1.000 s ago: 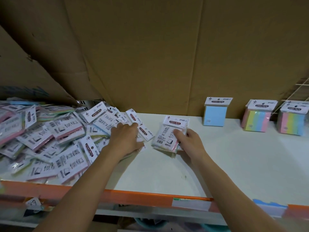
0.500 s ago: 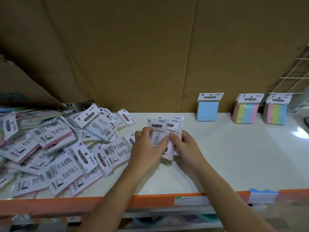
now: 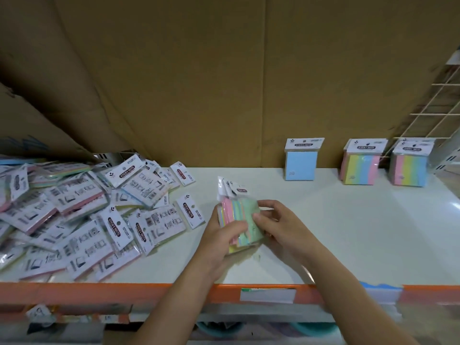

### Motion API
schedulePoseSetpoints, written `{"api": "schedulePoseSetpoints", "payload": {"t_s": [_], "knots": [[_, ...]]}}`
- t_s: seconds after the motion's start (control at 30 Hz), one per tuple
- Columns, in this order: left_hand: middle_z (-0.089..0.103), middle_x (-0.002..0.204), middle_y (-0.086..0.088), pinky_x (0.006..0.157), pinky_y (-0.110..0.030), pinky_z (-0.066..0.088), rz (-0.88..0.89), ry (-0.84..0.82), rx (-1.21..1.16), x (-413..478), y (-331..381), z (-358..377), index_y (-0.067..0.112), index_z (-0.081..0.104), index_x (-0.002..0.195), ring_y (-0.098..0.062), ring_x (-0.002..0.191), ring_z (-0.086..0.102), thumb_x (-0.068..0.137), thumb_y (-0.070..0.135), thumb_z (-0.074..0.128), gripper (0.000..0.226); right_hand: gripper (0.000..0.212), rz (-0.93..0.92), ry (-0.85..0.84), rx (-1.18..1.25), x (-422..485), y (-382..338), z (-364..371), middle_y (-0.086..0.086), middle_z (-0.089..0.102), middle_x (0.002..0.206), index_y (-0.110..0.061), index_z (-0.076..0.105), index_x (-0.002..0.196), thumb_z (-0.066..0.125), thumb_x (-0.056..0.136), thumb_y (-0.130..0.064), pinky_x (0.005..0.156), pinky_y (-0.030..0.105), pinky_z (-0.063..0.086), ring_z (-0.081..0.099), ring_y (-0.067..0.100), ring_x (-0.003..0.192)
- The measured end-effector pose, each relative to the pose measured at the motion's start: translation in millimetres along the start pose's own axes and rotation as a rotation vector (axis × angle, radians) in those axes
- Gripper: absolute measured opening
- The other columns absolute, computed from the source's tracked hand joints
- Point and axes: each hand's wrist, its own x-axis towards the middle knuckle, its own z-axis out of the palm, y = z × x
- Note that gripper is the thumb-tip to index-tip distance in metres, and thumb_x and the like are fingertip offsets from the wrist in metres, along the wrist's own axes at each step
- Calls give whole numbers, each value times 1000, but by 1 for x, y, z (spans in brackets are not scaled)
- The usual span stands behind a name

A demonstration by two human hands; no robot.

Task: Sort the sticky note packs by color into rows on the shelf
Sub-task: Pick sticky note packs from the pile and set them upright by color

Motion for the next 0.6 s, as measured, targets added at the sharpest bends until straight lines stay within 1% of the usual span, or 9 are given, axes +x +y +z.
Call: {"api": "schedulePoseSetpoints", "payload": {"t_s": [0.07, 0.13, 0.23, 0.3, 0.37, 0.43, 0.5, 0.6], "knots": [[72, 101, -24, 75, -53, 60, -12, -45, -126, -2, -5, 2, 4, 62, 117, -40, 90, 71, 67, 2, 61, 49, 25, 23, 0, -47, -3, 0, -10, -4, 72, 78, -12, 64, 112, 70, 91, -24, 55, 13, 48, 66, 1, 65], [70, 104, -27, 71, -53, 61, -24, -58, -220, -3, -10, 5, -3, 60, 120, -41, 90, 70, 66, 1, 60, 54, 20, 11, 1, -110, -5, 0, -21, -4, 69, 73, -11, 67, 103, 70, 91, -27, 54, 12, 46, 64, 0, 63], [72, 105, -26, 63, -45, 60, -36, -66, -291, -6, -18, 10, -3, 61, 119, -41, 91, 72, 67, -1, 60, 52, 21, 23, 27, -62, -9, 0, -37, -13, 60, 56, -5, 65, 95, 64, 96, -26, 45, 8, 37, 55, -4, 49], [72, 104, -25, 62, -42, 60, -33, -86, -329, -9, -21, 15, -2, 61, 116, -40, 90, 73, 70, -6, 61, 47, 24, 37, 41, -96, -12, -1, -47, -14, 61, 56, -8, 66, 95, 62, 96, -31, 44, 9, 36, 54, -4, 48], [73, 105, -24, 64, -41, 60, -15, -74, -355, -10, -24, 21, -1, 62, 117, -39, 91, 73, 73, -9, 64, 45, 22, 23, 28, -87, -15, 0, -57, -14, 63, 58, -10, 65, 94, 61, 97, -31, 44, 9, 37, 55, -4, 49], [72, 109, -23, 67, -41, 60, 1, -64, -349, -10, -26, 25, 1, 63, 118, -38, 95, 72, 76, -5, 66, 43, 19, 12, -12, -72, -17, -1, -62, -13, 65, 59, -9, 65, 95, 60, 98, -27, 45, 8, 38, 57, -5, 50], [72, 112, -21, 68, -42, 60, 11, -40, -322, -11, -29, 34, 4, 65, 118, -36, 98, 71, 77, 0, 67, 41, 16, 6, -87, -51, -20, 0, -67, -12, 68, 62, -6, 66, 99, 61, 97, -21, 47, 7, 41, 61, -4, 54], [70, 115, -22, 74, -42, 60, 46, 23, -273, -13, -34, 45, 2, 62, 122, -36, 102, 70, 82, 1, 68, 41, 17, -1, -145, -43, -21, 3, -69, -9, 71, 67, -6, 67, 107, 62, 97, -19, 49, 9, 43, 64, -2, 59]]}}
